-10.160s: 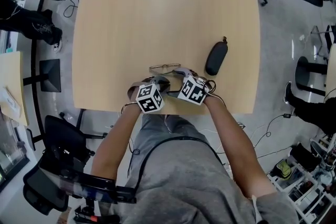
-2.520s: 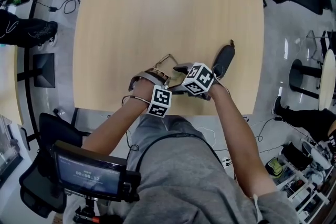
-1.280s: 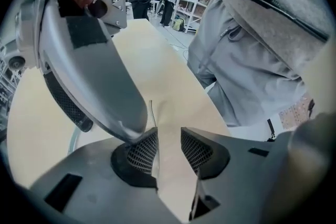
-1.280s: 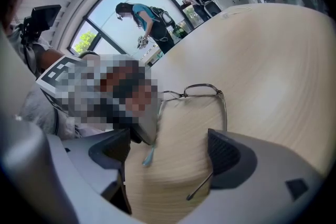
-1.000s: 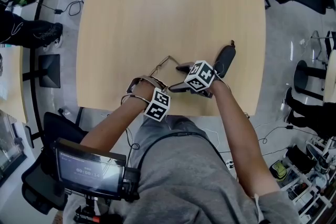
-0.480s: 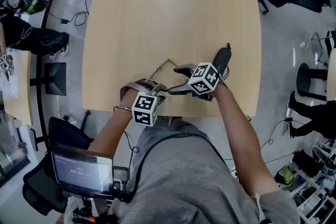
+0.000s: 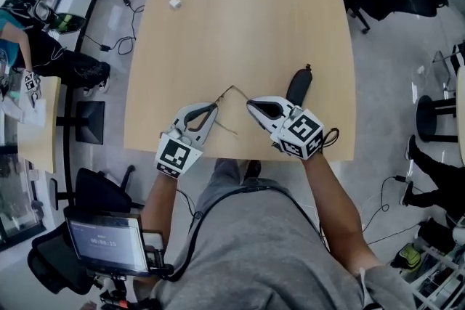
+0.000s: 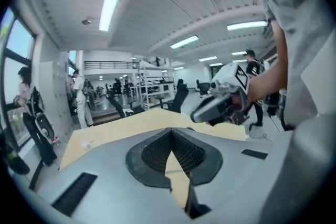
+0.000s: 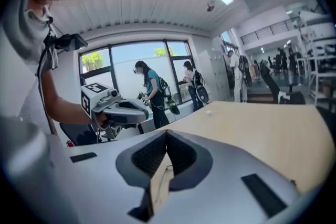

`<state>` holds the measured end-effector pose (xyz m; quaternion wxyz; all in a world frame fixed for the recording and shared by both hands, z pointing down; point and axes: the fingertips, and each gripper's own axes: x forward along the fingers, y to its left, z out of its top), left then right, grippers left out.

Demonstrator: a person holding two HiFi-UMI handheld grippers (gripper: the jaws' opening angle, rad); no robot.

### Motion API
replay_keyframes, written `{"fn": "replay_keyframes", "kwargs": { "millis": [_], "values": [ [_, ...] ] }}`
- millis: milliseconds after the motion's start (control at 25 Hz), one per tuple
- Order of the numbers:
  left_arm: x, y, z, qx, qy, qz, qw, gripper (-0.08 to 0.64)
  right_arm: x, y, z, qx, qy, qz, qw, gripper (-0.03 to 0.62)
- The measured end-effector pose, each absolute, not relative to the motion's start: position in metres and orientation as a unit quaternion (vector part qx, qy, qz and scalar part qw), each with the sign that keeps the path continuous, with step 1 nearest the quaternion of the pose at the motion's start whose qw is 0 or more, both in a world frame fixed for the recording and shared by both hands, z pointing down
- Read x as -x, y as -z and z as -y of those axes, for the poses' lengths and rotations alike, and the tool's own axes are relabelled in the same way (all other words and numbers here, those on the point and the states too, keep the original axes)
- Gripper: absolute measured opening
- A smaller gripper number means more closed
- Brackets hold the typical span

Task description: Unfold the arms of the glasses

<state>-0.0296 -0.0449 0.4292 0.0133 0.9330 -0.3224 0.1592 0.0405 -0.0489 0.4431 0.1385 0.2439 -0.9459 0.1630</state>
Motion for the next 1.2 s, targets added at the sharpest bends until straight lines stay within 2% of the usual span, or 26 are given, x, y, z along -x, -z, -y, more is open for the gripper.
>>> {"fn": "replay_keyframes", "kwargs": {
  "millis": [160,280,600,920,1200],
  "values": [
    [0.035,-0.374,0.024,-0.921,-0.03,0.386,0.047,0.005,-0.062,-0.395,0.013,-0.284,-0.103,0.947,0.108,0.009],
    [0.033,-0.34,-0.002,-0.914,0.008,0.406,0.02,0.005,-0.08,-0.364,-0.011,-0.31,-0.078,0.943,0.09,0.009],
    [0.053,-0.296,-0.071,-0.909,0.01,0.415,-0.034,0.006,-0.099,-0.305,-0.072,-0.346,-0.035,0.935,0.076,0.008],
    [0.091,-0.287,-0.128,-0.912,0.024,0.409,-0.032,0.005,-0.087,-0.27,-0.133,-0.376,0.003,0.923,0.078,0.008],
    [0.166,-0.279,-0.18,-0.917,0.014,0.396,-0.052,0.006,-0.027,-0.265,-0.192,-0.406,-0.001,0.91,0.08,0.008]
  ]
}}
